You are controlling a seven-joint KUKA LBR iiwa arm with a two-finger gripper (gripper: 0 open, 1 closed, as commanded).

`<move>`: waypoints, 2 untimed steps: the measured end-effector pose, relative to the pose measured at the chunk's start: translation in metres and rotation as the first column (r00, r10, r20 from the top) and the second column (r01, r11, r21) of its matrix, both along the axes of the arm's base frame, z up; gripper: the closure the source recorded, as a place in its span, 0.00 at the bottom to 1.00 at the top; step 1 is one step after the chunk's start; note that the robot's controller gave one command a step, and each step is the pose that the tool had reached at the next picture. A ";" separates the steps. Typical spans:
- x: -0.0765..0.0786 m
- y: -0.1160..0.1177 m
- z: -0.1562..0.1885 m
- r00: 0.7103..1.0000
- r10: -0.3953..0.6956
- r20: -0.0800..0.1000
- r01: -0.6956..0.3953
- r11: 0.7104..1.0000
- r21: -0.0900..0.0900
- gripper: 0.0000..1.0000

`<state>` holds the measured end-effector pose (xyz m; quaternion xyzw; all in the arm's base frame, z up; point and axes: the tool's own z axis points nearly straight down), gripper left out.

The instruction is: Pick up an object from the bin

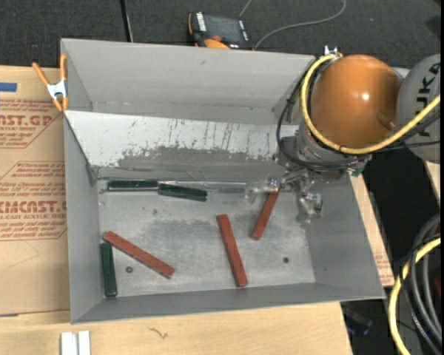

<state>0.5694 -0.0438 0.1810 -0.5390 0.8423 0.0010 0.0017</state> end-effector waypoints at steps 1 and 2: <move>0.012 0.006 -0.112 1.000 0.010 0.005 -0.010 1.000 0.002 0.00; 0.013 0.004 -0.109 1.000 0.008 0.004 -0.008 1.000 -0.001 1.00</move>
Offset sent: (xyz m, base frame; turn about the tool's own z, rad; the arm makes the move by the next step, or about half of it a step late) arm 0.0112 0.0035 -0.1105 -0.0119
